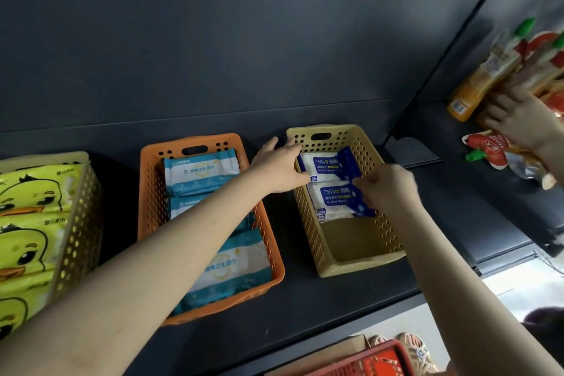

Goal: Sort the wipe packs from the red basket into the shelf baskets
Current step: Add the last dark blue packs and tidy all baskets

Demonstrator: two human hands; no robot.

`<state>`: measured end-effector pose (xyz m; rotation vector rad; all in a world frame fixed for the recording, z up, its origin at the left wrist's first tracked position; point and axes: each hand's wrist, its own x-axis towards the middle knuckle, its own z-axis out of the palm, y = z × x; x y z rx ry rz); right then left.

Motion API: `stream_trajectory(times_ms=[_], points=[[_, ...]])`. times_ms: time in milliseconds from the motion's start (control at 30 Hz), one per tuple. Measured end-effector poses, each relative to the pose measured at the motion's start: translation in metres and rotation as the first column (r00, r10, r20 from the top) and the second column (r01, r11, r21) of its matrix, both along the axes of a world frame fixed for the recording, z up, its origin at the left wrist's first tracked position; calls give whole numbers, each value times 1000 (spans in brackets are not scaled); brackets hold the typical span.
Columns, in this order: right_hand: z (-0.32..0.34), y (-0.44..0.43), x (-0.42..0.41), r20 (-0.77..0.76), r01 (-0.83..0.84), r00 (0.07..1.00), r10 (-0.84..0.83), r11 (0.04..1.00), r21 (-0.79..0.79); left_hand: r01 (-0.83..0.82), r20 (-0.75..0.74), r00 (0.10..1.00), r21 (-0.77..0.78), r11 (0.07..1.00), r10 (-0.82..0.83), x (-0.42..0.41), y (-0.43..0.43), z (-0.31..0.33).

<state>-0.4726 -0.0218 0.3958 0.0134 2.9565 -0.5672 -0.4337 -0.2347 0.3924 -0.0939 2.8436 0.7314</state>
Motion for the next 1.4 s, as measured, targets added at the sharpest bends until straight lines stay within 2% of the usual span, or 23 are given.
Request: stream_trajectory(times_ms=[67, 133, 233, 367, 667, 800, 867, 1033, 1200, 1300, 1400], points=[[-9, -9, 4, 80, -214, 974, 213, 977, 15, -1, -5, 1000, -10, 1000, 1, 1, 1, -1], [-23, -14, 8, 190, -319, 930, 315, 948, -10, 3, -2, 1000, -10, 1000, -3, 3, 0, -1], [-32, -12, 5, 234, -310, 922, 308, 950, -29, 9, 6, 1000, -10, 1000, -9, 3, -2, -1], [-33, -9, -6, 276, -329, 910, 310, 944, 25, 11, 33, 999, -5, 1000, -11, 1, -3, 0], [-37, -2, -9, 260, -423, 881, 395, 904, 57, 23, 46, 999, -16, 1000, -22, 0, -4, -1], [-22, -5, -8, 266, -408, 886, 380, 911, 55, 81, 77, 994, -40, 996, -78, 0, -8, 5], [-6, -4, -5, 222, -374, 909, 354, 926, 53, 103, 45, 994, -43, 994, -102, 5, -14, 12], [48, 2, 37, 2, -282, 959, 284, 951, -126, 56, -170, 985, 123, 991, -34, 56, -34, 41], [73, 10, 154, -244, -234, 958, 149, 898, -373, 50, -330, 939, 403, 914, 94, 157, -50, 50], [58, 13, 241, -301, -209, 949, 88, 893, -398, 57, -338, 928, 545, 836, 157, 237, -51, 38], [26, 18, 326, -240, -176, 967, 79, 894, -412, 65, -285, 948, 609, 790, 142, 319, -47, 13]])
